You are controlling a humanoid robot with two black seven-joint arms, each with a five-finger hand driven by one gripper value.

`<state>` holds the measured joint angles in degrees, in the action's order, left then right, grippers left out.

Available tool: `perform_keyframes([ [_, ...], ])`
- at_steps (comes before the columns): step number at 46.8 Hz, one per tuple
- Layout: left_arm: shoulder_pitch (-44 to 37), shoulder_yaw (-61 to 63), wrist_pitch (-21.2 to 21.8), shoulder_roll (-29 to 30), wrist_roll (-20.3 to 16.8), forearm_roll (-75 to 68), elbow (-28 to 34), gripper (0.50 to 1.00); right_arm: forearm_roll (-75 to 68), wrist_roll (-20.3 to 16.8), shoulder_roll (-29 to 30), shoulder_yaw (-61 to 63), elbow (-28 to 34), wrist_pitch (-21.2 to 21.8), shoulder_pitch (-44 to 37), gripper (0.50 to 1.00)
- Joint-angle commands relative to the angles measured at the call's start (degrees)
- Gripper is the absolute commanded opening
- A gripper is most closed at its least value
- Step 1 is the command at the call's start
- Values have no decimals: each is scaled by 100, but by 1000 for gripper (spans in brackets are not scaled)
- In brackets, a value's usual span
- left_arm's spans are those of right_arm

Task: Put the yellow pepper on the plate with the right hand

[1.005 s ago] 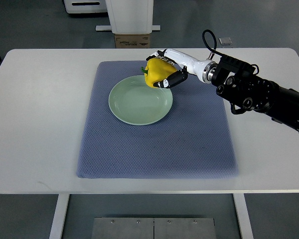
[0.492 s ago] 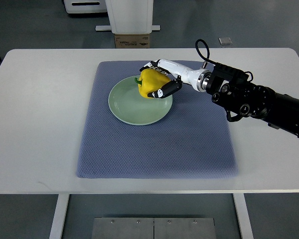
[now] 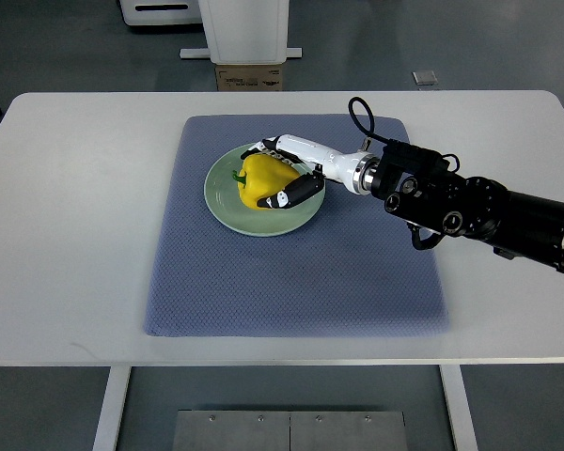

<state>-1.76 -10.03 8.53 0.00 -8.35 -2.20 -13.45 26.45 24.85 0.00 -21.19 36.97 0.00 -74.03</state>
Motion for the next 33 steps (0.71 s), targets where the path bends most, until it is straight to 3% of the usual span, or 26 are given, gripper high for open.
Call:
perform_keyframes([
  [1, 0, 1, 0, 0, 0, 0, 0, 1000, 1, 2, 0, 35, 38, 0, 37, 694],
  [3, 0, 1, 0, 0, 0, 0, 0, 1000, 1, -6, 0, 44, 73, 0, 46, 802],
  [5, 0, 1, 0, 0, 0, 0, 0, 1000, 1, -6, 0, 62, 91, -9, 46, 945],
  [6, 0, 1, 0, 0, 0, 0, 0, 1000, 1, -6, 0, 71, 100, -9, 46, 983],
  [19, 0, 1, 0, 0, 0, 0, 0, 1000, -26, -103, 0, 132, 91, -255, 29, 1000],
  [29, 0, 1, 0, 0, 0, 0, 0, 1000, -395, -138, 0, 299, 65, -922, 29, 1000],
  [33, 0, 1, 0, 0, 0, 0, 0, 1000, -632, -138, 0, 799, 73, -993, 38, 1000],
])
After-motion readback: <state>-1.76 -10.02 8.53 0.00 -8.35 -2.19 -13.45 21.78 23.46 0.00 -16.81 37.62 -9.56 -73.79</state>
